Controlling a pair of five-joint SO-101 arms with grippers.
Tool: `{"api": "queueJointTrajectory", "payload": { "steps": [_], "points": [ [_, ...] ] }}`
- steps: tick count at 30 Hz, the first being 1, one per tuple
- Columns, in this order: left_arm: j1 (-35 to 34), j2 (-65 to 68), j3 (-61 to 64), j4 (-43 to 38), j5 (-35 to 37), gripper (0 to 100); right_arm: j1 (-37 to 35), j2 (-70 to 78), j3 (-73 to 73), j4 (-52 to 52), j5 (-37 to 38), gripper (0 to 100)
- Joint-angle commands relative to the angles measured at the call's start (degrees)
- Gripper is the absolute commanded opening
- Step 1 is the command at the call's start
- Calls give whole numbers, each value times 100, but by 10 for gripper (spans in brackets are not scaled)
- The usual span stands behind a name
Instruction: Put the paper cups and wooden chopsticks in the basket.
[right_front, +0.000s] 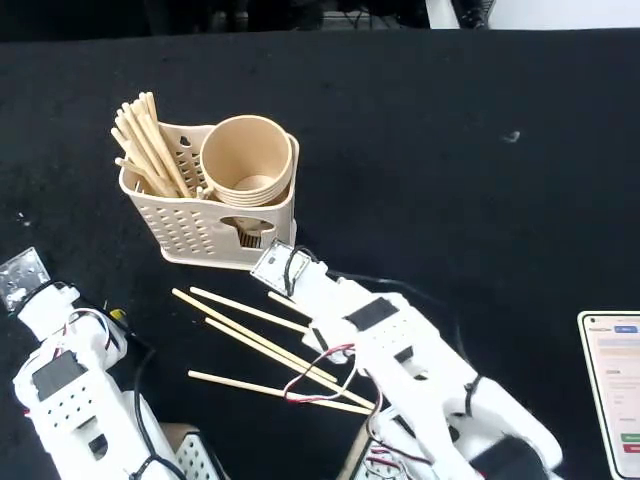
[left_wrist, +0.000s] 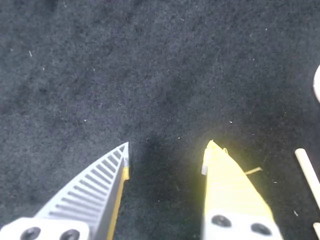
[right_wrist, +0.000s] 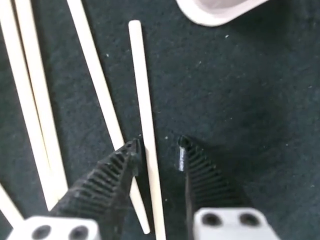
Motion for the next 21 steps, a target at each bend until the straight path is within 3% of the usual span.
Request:
{"api": "queueJointTrajectory", "payload": {
  "steps": [1, 3, 13, 21],
  "points": [
    [48, -88, -57, -105, 0, 242, 70, 286, -338, 70, 62, 98],
    [48, -88, -57, -105, 0, 242, 70, 382, -382, 114, 105, 10],
    [48, -88, -57, -105, 0, 242, 413, 233, -488, 316, 325, 10],
    [48, -88, -66, -114, 0, 242, 1345, -1815, -532, 1152, -158, 10]
  ]
}}
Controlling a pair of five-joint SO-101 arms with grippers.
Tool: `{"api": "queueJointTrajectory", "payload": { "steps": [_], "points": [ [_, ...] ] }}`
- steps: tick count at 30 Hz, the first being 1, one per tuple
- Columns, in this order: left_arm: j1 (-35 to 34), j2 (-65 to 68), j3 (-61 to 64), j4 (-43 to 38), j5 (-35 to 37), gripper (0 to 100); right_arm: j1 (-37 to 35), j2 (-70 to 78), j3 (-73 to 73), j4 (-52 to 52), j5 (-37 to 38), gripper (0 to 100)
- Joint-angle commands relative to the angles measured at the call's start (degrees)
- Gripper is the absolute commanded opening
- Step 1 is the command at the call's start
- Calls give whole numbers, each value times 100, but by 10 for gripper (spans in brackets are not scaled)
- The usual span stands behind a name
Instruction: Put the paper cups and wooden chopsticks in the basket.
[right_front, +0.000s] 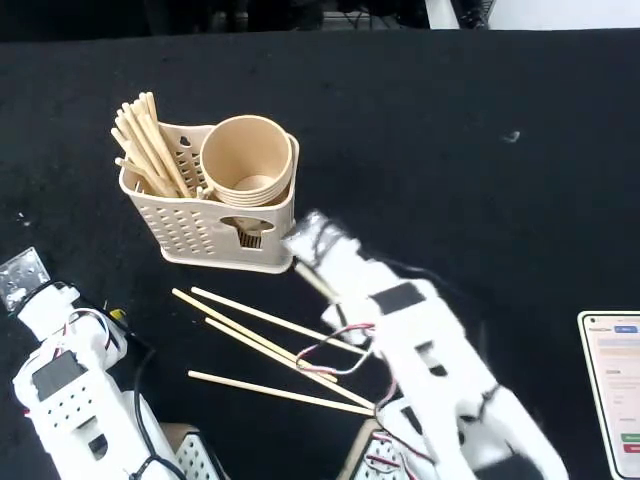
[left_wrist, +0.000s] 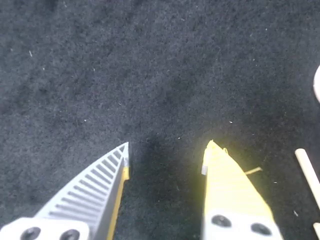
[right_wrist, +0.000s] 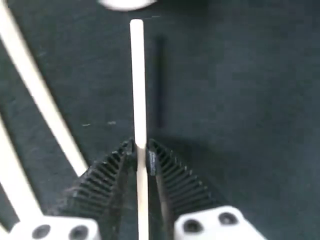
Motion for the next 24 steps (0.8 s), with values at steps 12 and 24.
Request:
{"api": "queueJointTrajectory", "payload": {
  "steps": [12, 24],
  "points": [
    [48, -88, -75, -114, 0, 242, 308, -4207, -2422, 2084, -1064, 10],
    [48, -88, -75, -114, 0, 242, -2004, -3609, -3468, -1073, -3156, 10]
  ]
}}
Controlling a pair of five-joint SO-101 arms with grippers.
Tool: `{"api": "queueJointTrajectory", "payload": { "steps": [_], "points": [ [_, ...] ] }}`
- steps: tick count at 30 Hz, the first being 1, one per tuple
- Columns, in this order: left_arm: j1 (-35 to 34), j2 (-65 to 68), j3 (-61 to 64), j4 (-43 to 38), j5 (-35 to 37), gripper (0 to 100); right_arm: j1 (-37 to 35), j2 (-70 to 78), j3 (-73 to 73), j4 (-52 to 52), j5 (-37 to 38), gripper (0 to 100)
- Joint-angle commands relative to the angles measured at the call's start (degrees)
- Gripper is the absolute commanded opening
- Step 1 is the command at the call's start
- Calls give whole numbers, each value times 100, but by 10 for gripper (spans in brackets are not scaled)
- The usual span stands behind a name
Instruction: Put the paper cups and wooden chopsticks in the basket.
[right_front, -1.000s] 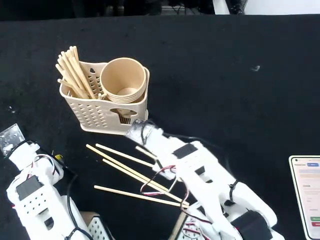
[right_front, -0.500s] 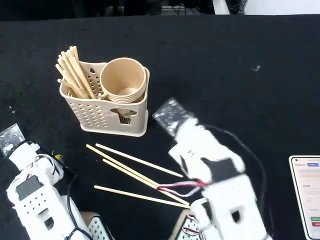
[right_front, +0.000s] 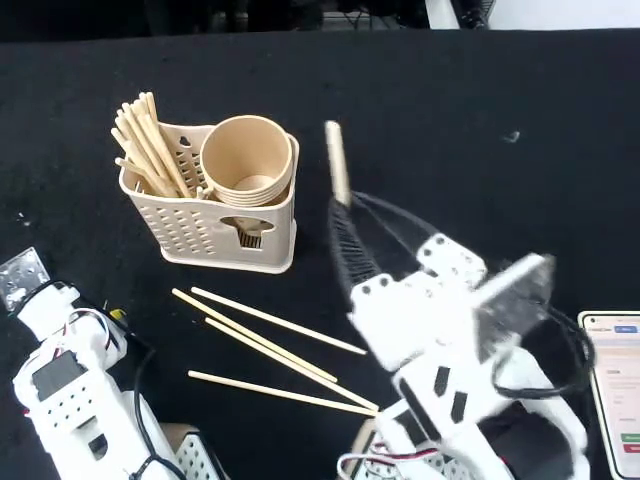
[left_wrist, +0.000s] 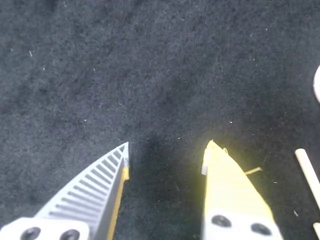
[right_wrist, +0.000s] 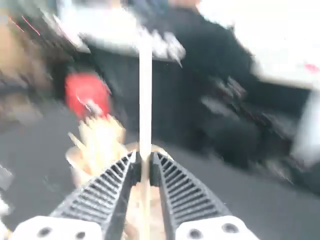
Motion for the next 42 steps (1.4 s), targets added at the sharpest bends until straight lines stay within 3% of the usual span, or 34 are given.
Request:
{"api": "queueJointTrajectory", "payload": {
  "steps": [1, 7, 12, 21, 26, 29, 35, 42],
  "points": [
    [48, -88, -75, -114, 0, 242, -800, 576, -57, -2022, -369, 10],
    [48, -88, -66, -114, 0, 242, -1292, 2202, 215, -5310, -369, 11],
    [31, -88, -66, -114, 0, 242, -1160, 3837, -312, -6330, -360, 11],
    [22, -88, -66, -114, 0, 242, -949, 5789, -1288, -6365, -308, 12],
    [13, -88, -66, -114, 0, 242, -976, 6149, -1200, -6356, 510, 13],
    [13, -88, -66, -114, 0, 242, -985, 6211, -1182, -6277, 554, 16],
    [13, -88, -66, -114, 0, 242, -1284, 5807, -1209, -5081, 554, 191],
    [13, -88, -66, -114, 0, 242, -1600, 4629, -1156, -3411, 554, 173]
  ]
}}
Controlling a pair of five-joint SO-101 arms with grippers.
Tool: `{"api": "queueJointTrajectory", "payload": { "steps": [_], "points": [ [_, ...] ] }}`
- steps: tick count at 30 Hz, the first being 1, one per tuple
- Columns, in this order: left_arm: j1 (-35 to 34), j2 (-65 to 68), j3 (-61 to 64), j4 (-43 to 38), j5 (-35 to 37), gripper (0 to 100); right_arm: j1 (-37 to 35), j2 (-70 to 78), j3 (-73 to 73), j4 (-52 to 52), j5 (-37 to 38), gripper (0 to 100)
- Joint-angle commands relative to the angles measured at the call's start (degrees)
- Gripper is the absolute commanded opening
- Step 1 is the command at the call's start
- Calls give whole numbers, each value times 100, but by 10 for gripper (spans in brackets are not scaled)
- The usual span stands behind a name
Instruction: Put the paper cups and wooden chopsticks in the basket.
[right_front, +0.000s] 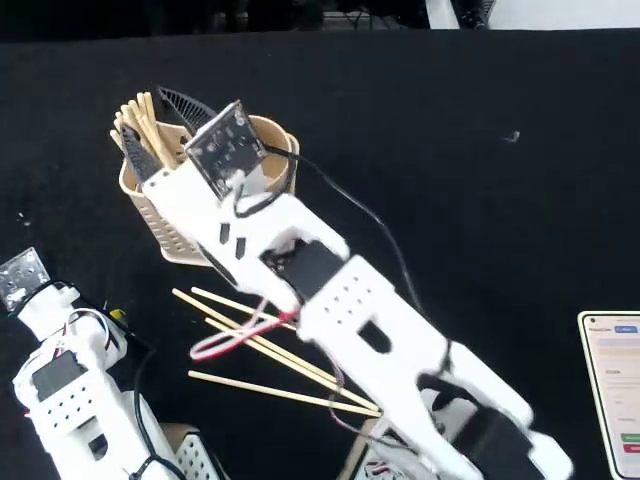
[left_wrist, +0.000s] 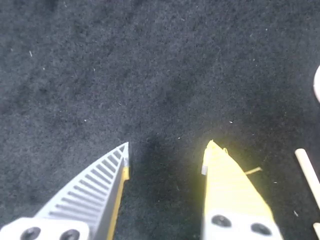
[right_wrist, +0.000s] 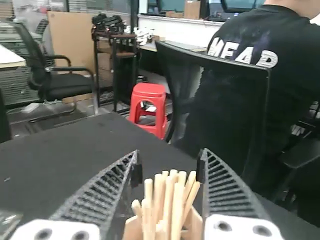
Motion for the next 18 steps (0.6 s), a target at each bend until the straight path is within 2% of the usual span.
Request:
{"api": "queueJointTrajectory", "payload": {
  "steps": [1, 6, 9, 13, 18],
  "points": [
    [13, -88, -66, -114, 0, 242, -229, -1007, -198, 1178, 62, 165],
    [13, -88, -66, -114, 0, 242, -712, -2571, 321, 3991, 88, 131],
    [22, -88, -66, -114, 0, 242, -686, -3319, 998, 5275, 114, 142],
    [48, -88, -66, -114, -9, 242, -607, -3547, 2484, 5670, 123, 201],
    [48, -88, -66, -114, -9, 242, -607, -2721, 4180, 4659, 703, 240]
  ]
}}
